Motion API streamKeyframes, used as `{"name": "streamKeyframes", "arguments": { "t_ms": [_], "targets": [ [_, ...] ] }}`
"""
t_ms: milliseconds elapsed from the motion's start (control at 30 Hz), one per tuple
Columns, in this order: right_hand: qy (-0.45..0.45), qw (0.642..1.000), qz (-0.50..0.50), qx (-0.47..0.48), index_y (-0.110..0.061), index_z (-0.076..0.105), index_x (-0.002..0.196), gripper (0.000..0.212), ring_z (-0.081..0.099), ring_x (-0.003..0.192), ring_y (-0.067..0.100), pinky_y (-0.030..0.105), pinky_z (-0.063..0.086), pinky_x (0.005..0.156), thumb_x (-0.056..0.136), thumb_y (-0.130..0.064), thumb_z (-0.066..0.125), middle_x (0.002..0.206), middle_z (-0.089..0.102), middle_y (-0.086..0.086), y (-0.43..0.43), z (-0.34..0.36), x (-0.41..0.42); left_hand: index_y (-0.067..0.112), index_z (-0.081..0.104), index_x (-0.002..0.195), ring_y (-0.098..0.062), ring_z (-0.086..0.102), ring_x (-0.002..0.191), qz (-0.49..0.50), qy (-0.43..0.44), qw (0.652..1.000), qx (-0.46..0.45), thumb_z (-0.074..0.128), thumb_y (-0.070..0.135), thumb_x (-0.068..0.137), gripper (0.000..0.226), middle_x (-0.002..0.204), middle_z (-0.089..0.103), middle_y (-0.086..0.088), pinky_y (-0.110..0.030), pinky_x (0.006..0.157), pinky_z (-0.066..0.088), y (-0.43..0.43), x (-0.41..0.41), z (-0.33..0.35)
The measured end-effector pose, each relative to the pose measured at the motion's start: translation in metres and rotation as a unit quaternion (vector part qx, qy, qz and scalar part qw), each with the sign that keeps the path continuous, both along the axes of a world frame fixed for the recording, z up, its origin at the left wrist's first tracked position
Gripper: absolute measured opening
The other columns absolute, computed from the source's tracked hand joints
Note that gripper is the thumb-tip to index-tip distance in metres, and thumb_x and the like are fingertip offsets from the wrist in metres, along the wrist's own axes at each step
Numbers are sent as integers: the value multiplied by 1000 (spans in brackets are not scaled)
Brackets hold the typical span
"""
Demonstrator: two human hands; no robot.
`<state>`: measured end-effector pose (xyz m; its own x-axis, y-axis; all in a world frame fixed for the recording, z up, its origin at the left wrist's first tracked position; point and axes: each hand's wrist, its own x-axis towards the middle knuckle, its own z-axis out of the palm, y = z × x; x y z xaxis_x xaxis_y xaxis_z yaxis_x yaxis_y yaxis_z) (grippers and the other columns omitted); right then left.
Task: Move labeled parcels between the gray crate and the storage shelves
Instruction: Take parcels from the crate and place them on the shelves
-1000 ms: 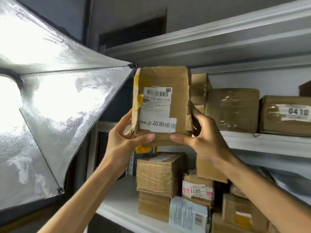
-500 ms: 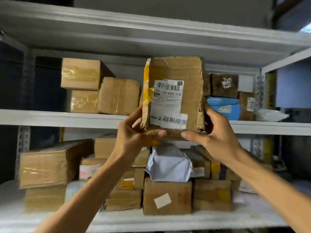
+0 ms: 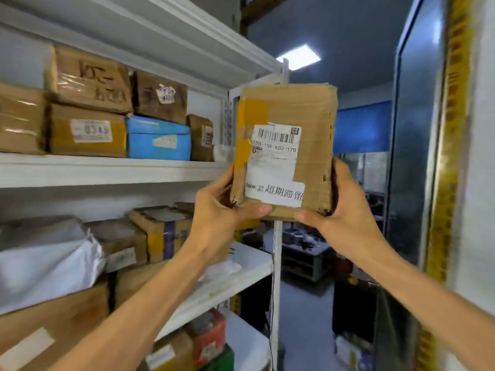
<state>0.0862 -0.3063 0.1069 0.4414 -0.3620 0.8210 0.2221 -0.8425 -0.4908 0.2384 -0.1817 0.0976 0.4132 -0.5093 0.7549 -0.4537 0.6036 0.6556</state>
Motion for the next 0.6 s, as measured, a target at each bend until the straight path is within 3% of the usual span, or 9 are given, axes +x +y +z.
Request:
{"name": "streamKeyframes", "arguments": {
  "t_ms": [100,200,300,433,500,600],
  "targets": [
    [-12,996,-82,16,-33,40,129,82,53,104,-19,1,42,83,68,2,82,111,56,-29,-21,-16,-32,11,55,134,-8,66,107,-69,-3,997,20,80,-10,65,75,119,70,0,-23,81,56,-46,-11,-10],
    [-17,985,-166,35,-27,37,141,92,54,118,-4,22,46,98,67,-2,85,124,59,-21,-29,-35,-63,15,56,134,-11,69,102,-149,-1,987,52,81,-8,65,76,113,72,3,-25,75,58,-89,-27,-23],
    [-22,965,-255,48,-21,38,140,90,58,116,3,28,53,94,66,-1,84,121,60,-19,-29,-53,-99,14,57,132,-7,71,86,-238,3,968,79,79,-10,65,75,105,73,0,-20,63,56,-124,-54,-39],
    [-16,923,-377,80,-20,40,135,84,62,108,5,20,55,84,67,-2,86,118,62,-15,-20,-85,-153,28,62,122,-8,68,101,-325,-3,939,110,85,3,57,74,105,74,9,-27,79,58,-161,-104,-67],
    [-17,900,-426,97,-19,41,135,84,63,109,7,29,56,88,66,-1,85,119,64,-11,-12,-100,-181,28,61,122,-5,68,99,-364,-9,923,126,86,10,54,75,101,73,12,-26,83,57,-174,-136,-82],
    [-13,857,-501,118,-16,41,137,83,62,110,7,37,54,93,68,4,83,120,64,-9,3,-120,-223,27,54,131,-4,66,100,-436,-13,887,150,84,4,65,77,103,69,20,-22,80,57,-186,-188,-103]
  ]
}}
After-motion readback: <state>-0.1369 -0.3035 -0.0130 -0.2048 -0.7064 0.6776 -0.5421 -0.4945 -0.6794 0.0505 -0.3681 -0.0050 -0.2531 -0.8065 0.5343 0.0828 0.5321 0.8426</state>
